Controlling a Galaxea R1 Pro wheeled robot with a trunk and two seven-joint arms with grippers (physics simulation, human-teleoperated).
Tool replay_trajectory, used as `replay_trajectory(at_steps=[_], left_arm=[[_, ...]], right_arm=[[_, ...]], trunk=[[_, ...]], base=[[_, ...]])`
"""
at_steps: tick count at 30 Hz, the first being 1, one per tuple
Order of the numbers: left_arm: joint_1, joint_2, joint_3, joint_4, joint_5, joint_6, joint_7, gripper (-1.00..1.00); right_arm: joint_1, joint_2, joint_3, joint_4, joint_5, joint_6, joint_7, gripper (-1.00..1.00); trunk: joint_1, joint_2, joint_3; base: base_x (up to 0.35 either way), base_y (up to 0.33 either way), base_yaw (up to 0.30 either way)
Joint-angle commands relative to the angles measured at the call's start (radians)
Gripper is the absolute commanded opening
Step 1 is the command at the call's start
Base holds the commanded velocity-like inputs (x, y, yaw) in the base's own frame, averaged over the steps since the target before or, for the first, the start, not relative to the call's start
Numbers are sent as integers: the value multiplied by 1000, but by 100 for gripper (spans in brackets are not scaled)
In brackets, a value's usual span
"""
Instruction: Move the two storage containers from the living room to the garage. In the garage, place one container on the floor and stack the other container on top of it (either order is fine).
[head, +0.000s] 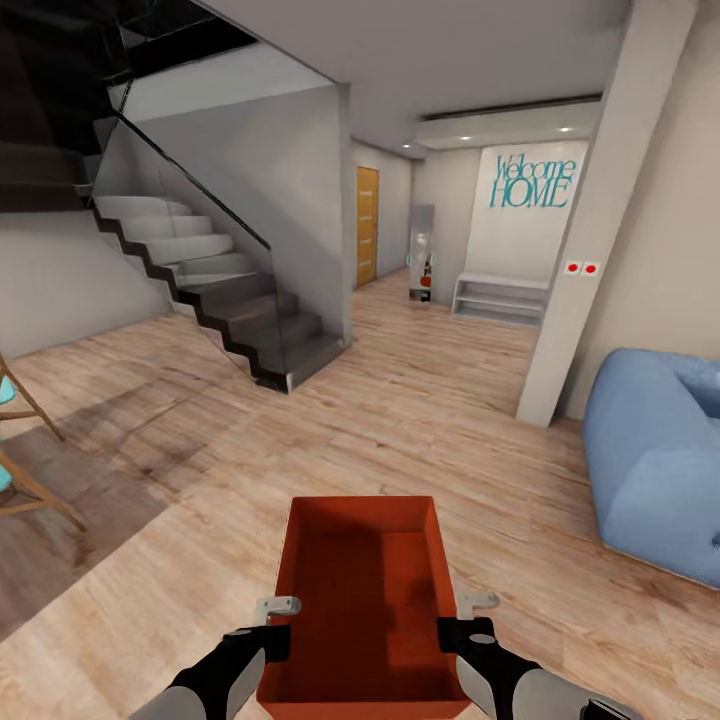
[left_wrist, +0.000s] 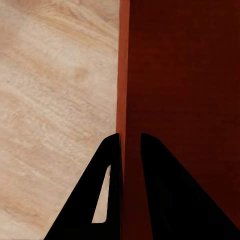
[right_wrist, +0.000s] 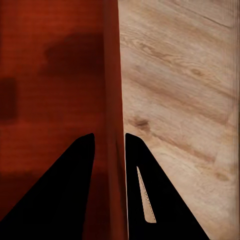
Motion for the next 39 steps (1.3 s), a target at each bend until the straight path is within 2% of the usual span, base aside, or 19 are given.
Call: replay_trajectory(at_steps=[1, 13, 39], left_arm=[[-1, 1, -15, -7, 17, 6, 9, -100], [-1, 1, -15, -7, 17, 7, 10, -100], [-1, 1, -15, -7, 17, 7, 10, -100]], right_arm=[[0, -1, 29, 6, -21, 0, -3, -100], [0, -1, 29, 6, -20, 0, -2, -100], [0, -3, 29, 6, -18, 0, -2, -100]], trunk=[[1, -1, -1], [1, -1, -1], [1, -1, -1]], base=[[323, 0, -276], [323, 0, -246], [323, 0, -3]])
